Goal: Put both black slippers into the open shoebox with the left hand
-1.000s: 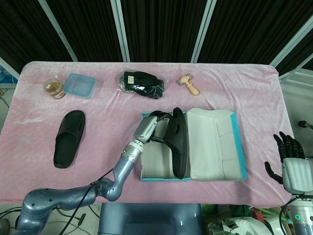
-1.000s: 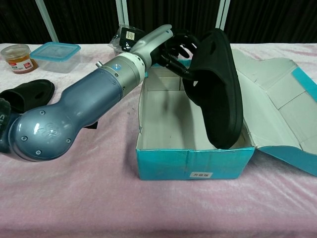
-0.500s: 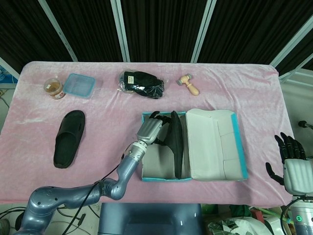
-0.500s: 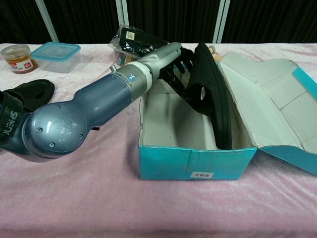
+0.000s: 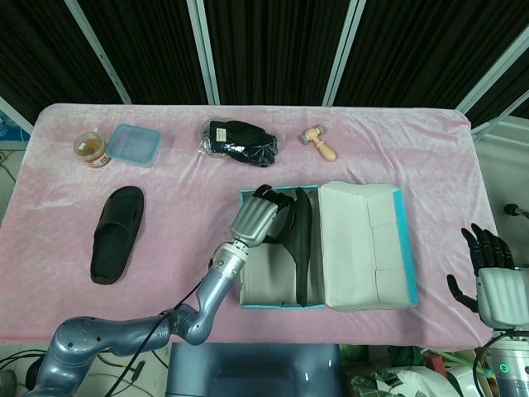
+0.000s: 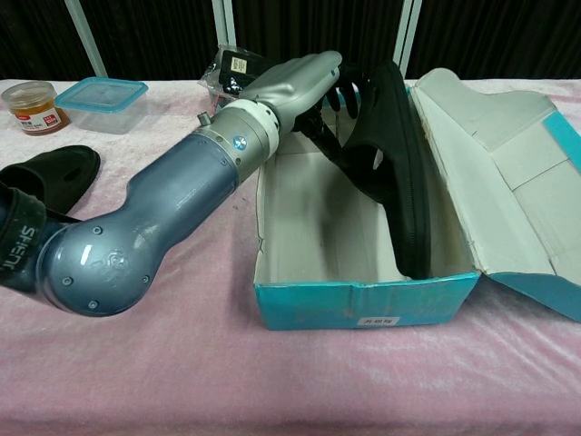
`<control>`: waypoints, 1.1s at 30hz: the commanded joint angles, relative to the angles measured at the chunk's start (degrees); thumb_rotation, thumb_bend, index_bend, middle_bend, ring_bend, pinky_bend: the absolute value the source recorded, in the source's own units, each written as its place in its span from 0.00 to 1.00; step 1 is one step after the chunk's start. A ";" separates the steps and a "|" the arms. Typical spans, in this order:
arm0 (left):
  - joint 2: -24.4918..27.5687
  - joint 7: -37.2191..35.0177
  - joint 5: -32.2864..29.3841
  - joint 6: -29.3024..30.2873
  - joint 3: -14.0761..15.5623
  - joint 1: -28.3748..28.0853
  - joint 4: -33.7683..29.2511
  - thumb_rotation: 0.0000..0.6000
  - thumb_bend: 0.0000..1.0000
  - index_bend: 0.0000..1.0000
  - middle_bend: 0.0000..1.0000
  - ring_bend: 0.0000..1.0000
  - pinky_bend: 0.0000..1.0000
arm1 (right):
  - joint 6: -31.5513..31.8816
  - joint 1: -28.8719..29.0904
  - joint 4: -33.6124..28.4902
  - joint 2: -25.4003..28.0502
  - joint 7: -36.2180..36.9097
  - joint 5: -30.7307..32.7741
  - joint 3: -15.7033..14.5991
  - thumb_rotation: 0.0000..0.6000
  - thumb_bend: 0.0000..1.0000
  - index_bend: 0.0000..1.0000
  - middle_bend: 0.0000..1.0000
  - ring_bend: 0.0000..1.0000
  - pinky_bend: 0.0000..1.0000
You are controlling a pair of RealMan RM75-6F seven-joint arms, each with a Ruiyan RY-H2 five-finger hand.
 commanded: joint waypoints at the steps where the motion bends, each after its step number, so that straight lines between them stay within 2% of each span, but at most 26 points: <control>1: -0.77 -0.56 1.78 1.02 0.84 0.30 1.33 1.00 0.17 0.35 0.37 0.29 0.25 | -0.10 0.00 -0.01 0.02 0.00 0.03 -0.06 1.00 0.29 0.00 0.02 0.00 0.08; 6: -2.09 0.26 3.19 2.09 1.20 0.29 3.17 1.00 0.17 0.35 0.38 0.29 0.18 | -0.49 -0.04 -0.12 0.17 -0.07 0.32 -0.19 1.00 0.29 0.00 0.02 0.00 0.08; 10: -2.72 1.76 2.57 1.37 1.00 0.34 3.68 1.00 0.17 0.35 0.38 0.29 0.01 | -0.86 -0.05 -0.34 0.39 -0.15 0.56 -0.30 1.00 0.29 0.00 0.02 0.00 0.08; 11: -2.73 1.98 2.31 1.01 0.91 0.38 3.56 1.00 0.17 0.36 0.38 0.29 0.00 | -0.93 -0.05 -0.38 0.44 -0.18 0.62 -0.30 1.00 0.29 0.00 0.02 0.00 0.08; 26: -4.40 3.19 5.69 1.84 2.28 0.83 7.36 1.00 0.18 0.40 0.44 0.30 0.00 | -2.85 0.49 -0.64 0.57 -0.46 1.50 -0.50 1.00 0.29 0.00 0.02 0.00 0.08; 33: -5.73 3.63 7.43 1.80 3.21 0.83 10.71 1.00 0.18 0.40 0.47 0.33 0.07 | -3.19 0.56 -0.89 0.73 -0.68 1.79 -0.53 1.00 0.29 0.00 0.02 0.00 0.08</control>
